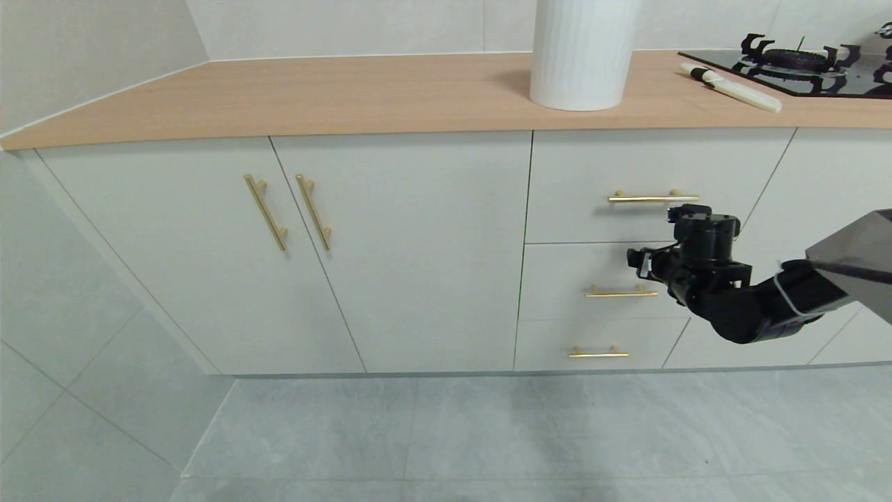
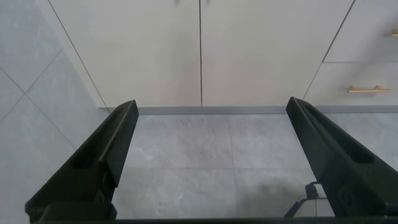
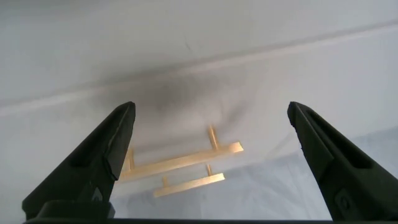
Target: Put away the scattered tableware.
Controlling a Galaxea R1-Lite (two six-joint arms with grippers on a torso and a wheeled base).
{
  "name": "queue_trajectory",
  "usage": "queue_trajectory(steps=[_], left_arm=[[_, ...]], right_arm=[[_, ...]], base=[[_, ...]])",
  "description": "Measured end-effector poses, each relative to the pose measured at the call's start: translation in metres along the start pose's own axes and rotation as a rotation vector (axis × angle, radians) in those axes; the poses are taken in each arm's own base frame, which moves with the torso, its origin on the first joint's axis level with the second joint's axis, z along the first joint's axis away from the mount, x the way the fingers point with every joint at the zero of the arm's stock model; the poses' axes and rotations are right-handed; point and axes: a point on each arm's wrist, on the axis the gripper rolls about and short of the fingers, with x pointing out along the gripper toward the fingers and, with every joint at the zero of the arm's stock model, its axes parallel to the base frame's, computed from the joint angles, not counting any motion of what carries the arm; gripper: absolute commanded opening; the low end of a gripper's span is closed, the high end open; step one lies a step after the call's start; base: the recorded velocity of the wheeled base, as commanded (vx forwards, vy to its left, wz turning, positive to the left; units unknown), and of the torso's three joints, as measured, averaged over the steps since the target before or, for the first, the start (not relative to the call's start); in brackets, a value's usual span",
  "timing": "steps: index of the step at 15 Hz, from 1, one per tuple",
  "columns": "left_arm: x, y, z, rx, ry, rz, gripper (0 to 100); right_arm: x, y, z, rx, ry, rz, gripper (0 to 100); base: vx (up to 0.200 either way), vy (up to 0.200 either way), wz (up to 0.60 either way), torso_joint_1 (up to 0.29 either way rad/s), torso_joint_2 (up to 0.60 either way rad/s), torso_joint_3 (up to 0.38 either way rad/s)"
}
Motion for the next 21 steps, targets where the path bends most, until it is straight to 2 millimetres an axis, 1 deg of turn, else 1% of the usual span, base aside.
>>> queue_trajectory(steps=[2, 3, 5, 7, 9, 11, 13, 15, 17, 19, 21], left_arm=[[0.0, 0.0, 0.0, 0.0, 0.0, 0.0, 100], [0.0, 0.0, 0.0, 0.0, 0.0, 0.0, 100], [0.0, 0.0, 0.0, 0.0, 0.0, 0.0, 100], [0.0, 0.0, 0.0, 0.0, 0.0, 0.0, 100], [0.0, 0.0, 0.0, 0.0, 0.0, 0.0, 100], [0.0, 0.0, 0.0, 0.0, 0.0, 0.0, 100], [0.0, 0.0, 0.0, 0.0, 0.0, 0.0, 100], [0.0, 0.0, 0.0, 0.0, 0.0, 0.0, 100], [0.0, 0.0, 0.0, 0.0, 0.0, 0.0, 100], [0.0, 0.0, 0.0, 0.0, 0.0, 0.0, 100], [0.0, 0.0, 0.0, 0.0, 0.0, 0.0, 100]], right_arm=[[-0.038, -0.01, 0.019, -0.001, -0.008, 0.01, 100], [-0.06, -0.015, 0.03, 0.002, -0.023, 0.018, 100], [-0.112, -0.028, 0.054, 0.002, -0.073, 0.031, 100], [-0.17, -0.046, 0.074, -0.007, -0.152, 0.027, 100], [-0.227, -0.069, 0.086, -0.021, -0.241, 0.016, 100], [-0.279, -0.093, 0.087, -0.031, -0.304, -0.001, 100], [-0.325, -0.121, 0.074, -0.048, -0.328, -0.04, 100], [-0.364, -0.146, 0.052, -0.084, -0.327, -0.093, 100], [-0.402, -0.165, 0.025, -0.125, -0.349, -0.141, 100], [-0.431, -0.176, -0.003, -0.16, -0.369, -0.161, 100], [-0.444, -0.18, -0.028, -0.173, -0.383, -0.159, 100]], base=[[0.0, 0.0, 0.0, 0.0, 0.0, 0.0], [0.0, 0.0, 0.0, 0.0, 0.0, 0.0], [0.0, 0.0, 0.0, 0.0, 0.0, 0.0], [0.0, 0.0, 0.0, 0.0, 0.0, 0.0], [0.0, 0.0, 0.0, 0.0, 0.0, 0.0], [0.0, 0.0, 0.0, 0.0, 0.0, 0.0], [0.0, 0.0, 0.0, 0.0, 0.0, 0.0], [0.0, 0.0, 0.0, 0.0, 0.0, 0.0], [0.0, 0.0, 0.0, 0.0, 0.0, 0.0], [0.0, 0.0, 0.0, 0.0, 0.0, 0.0], [0.0, 0.0, 0.0, 0.0, 0.0, 0.0]])
